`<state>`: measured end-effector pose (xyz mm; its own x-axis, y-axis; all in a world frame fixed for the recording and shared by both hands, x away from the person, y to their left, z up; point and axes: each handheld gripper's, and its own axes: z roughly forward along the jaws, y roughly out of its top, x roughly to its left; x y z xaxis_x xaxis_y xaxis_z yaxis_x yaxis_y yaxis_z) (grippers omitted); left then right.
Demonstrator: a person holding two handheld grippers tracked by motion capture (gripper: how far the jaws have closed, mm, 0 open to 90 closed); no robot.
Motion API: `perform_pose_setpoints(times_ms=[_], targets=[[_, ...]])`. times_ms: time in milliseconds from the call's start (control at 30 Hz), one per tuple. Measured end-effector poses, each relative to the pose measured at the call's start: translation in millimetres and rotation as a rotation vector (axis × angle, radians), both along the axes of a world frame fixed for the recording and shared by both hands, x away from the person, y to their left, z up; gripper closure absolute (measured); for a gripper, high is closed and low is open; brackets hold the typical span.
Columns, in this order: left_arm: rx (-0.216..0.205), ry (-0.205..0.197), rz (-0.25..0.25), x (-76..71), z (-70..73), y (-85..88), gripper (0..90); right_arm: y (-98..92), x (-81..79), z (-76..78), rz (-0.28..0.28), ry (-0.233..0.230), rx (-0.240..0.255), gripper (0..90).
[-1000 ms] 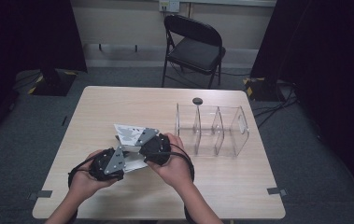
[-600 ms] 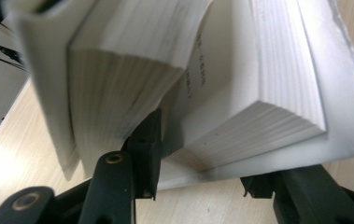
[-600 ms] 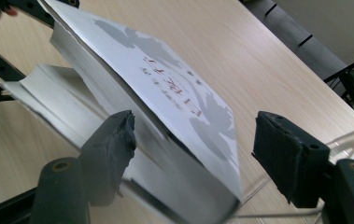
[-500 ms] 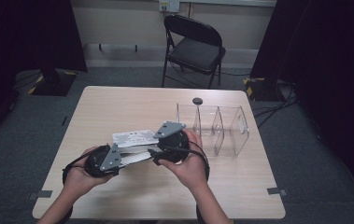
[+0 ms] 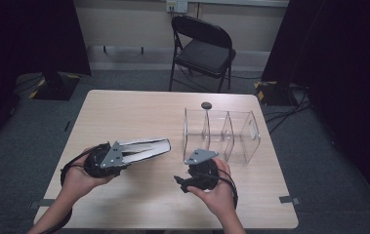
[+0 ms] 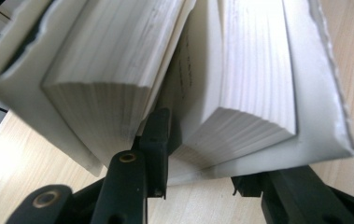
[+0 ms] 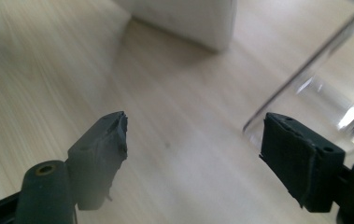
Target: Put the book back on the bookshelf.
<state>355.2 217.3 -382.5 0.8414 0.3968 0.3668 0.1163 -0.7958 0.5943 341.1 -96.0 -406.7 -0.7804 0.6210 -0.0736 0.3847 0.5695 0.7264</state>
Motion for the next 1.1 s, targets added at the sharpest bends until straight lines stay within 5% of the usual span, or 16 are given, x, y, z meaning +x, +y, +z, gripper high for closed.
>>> perform_pose_setpoints(times_ms=[33, 167, 533, 1100], targets=[[-0.003, 0.0, 0.005, 0.5, 0.7, 0.0, 64.4, -6.1, 0.1, -17.2, -0.017, 0.037, -0.002, 21.7], [0.003, 0.011, 0.01, 2.3, 5.4, -0.8, 65.8, -13.3, 0.4, -39.2, -0.044, 0.082, 0.001, 22.3], [-0.001, 0.044, 0.037, 8.4, 17.7, 2.4, 70.2, -21.0, 1.4, -84.7, -0.061, 0.111, -0.03, 15.8], [0.039, 0.108, 0.072, 13.1, 28.4, 3.1, 70.9, -27.2, -0.4, -94.4, -0.087, 0.049, 0.045, 11.1]])
